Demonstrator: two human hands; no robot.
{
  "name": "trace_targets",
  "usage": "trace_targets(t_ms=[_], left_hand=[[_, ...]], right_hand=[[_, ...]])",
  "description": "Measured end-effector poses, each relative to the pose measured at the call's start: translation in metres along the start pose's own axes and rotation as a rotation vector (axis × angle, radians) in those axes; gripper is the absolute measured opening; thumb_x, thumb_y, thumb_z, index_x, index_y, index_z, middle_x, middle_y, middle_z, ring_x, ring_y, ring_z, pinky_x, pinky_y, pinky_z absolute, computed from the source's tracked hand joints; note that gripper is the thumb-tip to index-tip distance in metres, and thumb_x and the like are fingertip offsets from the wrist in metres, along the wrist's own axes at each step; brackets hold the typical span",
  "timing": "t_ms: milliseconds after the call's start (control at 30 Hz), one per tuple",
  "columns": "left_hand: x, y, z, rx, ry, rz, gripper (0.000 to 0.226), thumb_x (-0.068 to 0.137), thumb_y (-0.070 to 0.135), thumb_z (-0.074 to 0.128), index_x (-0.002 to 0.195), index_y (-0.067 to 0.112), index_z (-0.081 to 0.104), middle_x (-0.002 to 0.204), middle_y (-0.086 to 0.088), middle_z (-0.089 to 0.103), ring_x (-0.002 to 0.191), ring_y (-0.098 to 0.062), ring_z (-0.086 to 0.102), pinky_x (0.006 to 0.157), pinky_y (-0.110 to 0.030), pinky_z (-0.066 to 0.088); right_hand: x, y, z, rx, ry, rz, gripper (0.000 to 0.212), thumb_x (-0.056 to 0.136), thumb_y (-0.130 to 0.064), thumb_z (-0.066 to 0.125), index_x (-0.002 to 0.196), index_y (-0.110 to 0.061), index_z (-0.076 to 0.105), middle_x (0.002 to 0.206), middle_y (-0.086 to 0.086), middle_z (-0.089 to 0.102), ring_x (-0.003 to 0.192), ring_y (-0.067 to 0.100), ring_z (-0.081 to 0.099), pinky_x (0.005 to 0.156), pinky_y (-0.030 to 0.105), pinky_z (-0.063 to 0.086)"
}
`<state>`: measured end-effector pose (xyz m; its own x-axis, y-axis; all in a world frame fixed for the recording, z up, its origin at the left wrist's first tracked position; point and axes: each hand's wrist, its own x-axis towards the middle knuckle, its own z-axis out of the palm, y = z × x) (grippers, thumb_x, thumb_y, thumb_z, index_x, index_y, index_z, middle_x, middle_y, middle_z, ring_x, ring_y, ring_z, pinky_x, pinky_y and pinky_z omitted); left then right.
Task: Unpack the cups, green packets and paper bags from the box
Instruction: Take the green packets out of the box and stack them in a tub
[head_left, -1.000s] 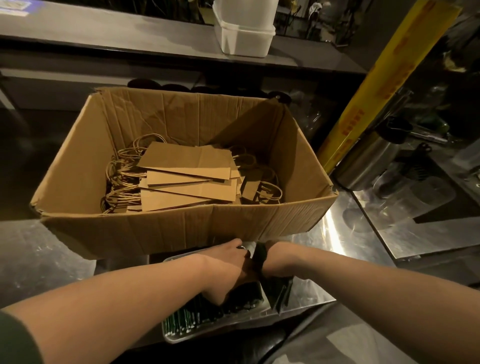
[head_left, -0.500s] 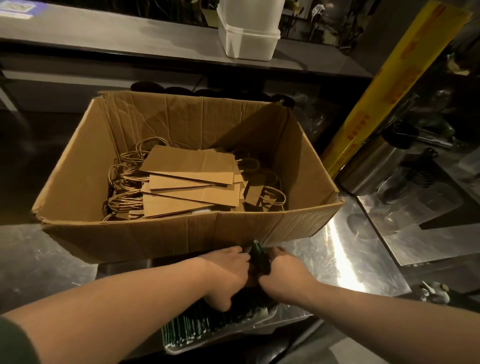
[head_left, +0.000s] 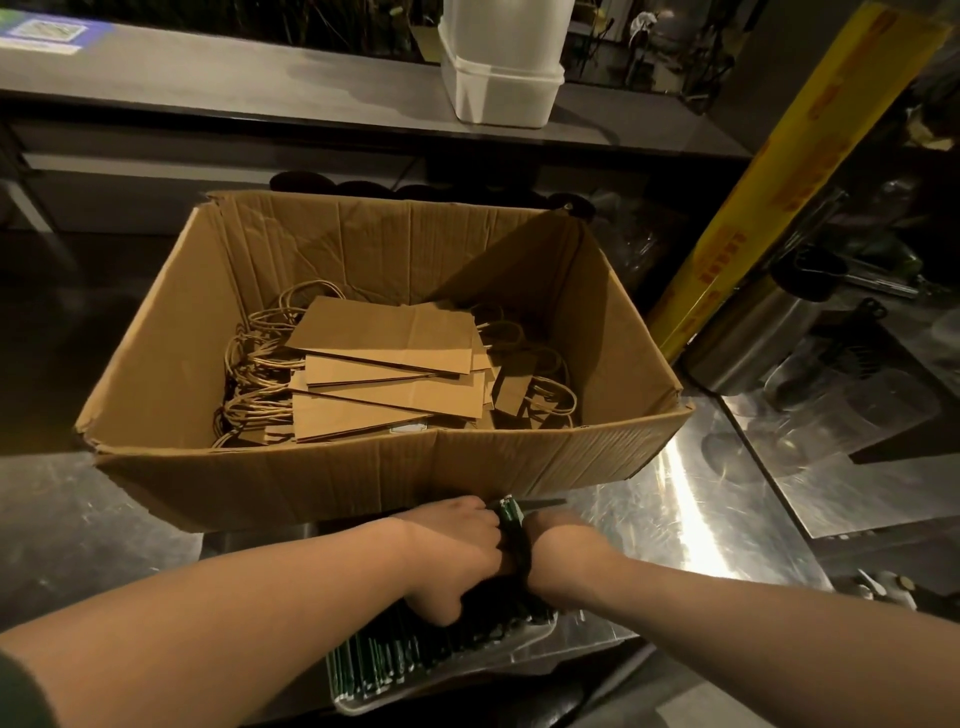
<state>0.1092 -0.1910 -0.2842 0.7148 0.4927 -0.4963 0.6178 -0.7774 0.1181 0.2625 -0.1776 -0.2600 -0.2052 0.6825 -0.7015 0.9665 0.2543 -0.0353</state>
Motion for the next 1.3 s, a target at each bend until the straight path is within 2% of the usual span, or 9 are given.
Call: trace_targets(t_ms=[133, 267, 333, 467, 567, 767, 1000, 1100, 1300], left_hand=[[-0.007, -0.001, -0.004, -0.068, 0.064, -0.010, 0.022, 0.087, 0.028, 0.070, 0.104, 0.013, 0.068, 0.102, -0.004, 0.063, 0.105, -0.023, 0.055, 0.111, -0.046, 0.041], [-0.009, 0.002, -0.010, -0.163, 0.240, -0.071, 0.047, 0.095, 0.016, 0.061, 0.141, 0.011, 0.053, 0.146, -0.009, 0.052, 0.141, -0.025, 0.040, 0.123, -0.043, 0.030], [-0.007, 0.004, -0.012, -0.142, 0.183, -0.096, 0.054, 0.096, 0.017, 0.059, 0.148, 0.010, 0.047, 0.157, -0.010, 0.041, 0.153, -0.026, 0.025, 0.127, -0.044, 0.020], [0.001, 0.003, -0.005, -0.057, -0.039, -0.147, 0.047, 0.097, 0.033, 0.055, 0.138, 0.009, 0.058, 0.154, -0.016, 0.042, 0.149, -0.033, 0.030, 0.119, -0.052, 0.033], [0.004, 0.003, -0.003, -0.065, -0.131, -0.154, 0.056, 0.099, 0.038, 0.052, 0.144, 0.005, 0.051, 0.164, -0.018, 0.027, 0.157, -0.031, 0.011, 0.126, -0.052, 0.020], [0.004, 0.008, -0.013, -0.026, -0.014, -0.127, 0.056, 0.098, 0.025, 0.057, 0.150, 0.007, 0.044, 0.163, -0.014, 0.029, 0.154, -0.029, 0.020, 0.127, -0.048, 0.017], [-0.002, 0.009, -0.009, -0.049, -0.188, -0.091, 0.064, 0.101, 0.037, 0.050, 0.152, 0.000, 0.038, 0.166, -0.018, 0.022, 0.158, -0.026, 0.003, 0.128, -0.047, -0.001], [-0.007, 0.010, -0.012, -0.162, -0.059, -0.132, 0.057, 0.102, 0.031, 0.049, 0.153, 0.009, 0.039, 0.165, -0.012, 0.026, 0.156, -0.025, 0.013, 0.129, -0.047, 0.010], [-0.047, 0.009, 0.008, -0.415, 0.384, -0.370, 0.036, 0.102, 0.025, 0.049, 0.137, 0.029, 0.054, 0.132, 0.012, 0.055, 0.126, -0.010, 0.046, 0.112, -0.036, 0.042]], right_hand=[[-0.003, 0.006, -0.013, -0.071, -0.011, -0.050, 0.030, 0.099, -0.020, 0.064, 0.126, -0.006, 0.062, 0.116, 0.011, 0.071, 0.105, 0.023, 0.070, 0.089, 0.031, 0.057], [0.002, 0.013, -0.016, -0.057, -0.020, -0.035, 0.029, 0.096, -0.014, 0.069, 0.123, -0.005, 0.065, 0.116, 0.011, 0.073, 0.106, 0.025, 0.072, 0.072, 0.026, 0.055], [0.009, 0.012, -0.012, -0.054, -0.040, -0.005, 0.034, 0.092, -0.012, 0.073, 0.124, -0.006, 0.064, 0.119, 0.010, 0.073, 0.108, 0.024, 0.071, 0.082, 0.028, 0.056], [0.019, 0.012, -0.008, 0.012, -0.091, 0.051, 0.020, 0.098, -0.020, 0.066, 0.114, -0.008, 0.067, 0.104, 0.009, 0.078, 0.088, 0.017, 0.076, 0.086, 0.030, 0.062], [0.018, 0.016, -0.009, 0.003, -0.077, 0.033, 0.024, 0.096, -0.016, 0.069, 0.119, -0.010, 0.066, 0.112, 0.009, 0.075, 0.101, 0.021, 0.074, 0.087, 0.030, 0.060], [0.016, 0.019, -0.011, -0.035, -0.215, -0.008, 0.030, 0.094, -0.028, 0.072, 0.113, -0.005, 0.070, 0.103, 0.011, 0.077, 0.075, 0.019, 0.070, 0.082, 0.035, 0.063], [0.014, 0.012, -0.007, -0.067, -0.188, -0.034, 0.034, 0.095, -0.030, 0.071, 0.118, -0.006, 0.068, 0.101, 0.011, 0.074, 0.082, 0.019, 0.068, 0.084, 0.033, 0.060], [0.015, 0.017, -0.010, -0.072, -0.169, -0.042, 0.036, 0.094, -0.032, 0.072, 0.121, -0.009, 0.065, 0.110, 0.010, 0.075, 0.096, 0.022, 0.072, 0.081, 0.031, 0.056], [0.024, 0.028, -0.012, 0.547, -0.099, 0.003, 0.044, 0.097, -0.021, 0.069, 0.136, -0.020, 0.049, 0.118, 0.007, 0.066, 0.081, 0.017, 0.073, 0.069, 0.028, 0.063]])
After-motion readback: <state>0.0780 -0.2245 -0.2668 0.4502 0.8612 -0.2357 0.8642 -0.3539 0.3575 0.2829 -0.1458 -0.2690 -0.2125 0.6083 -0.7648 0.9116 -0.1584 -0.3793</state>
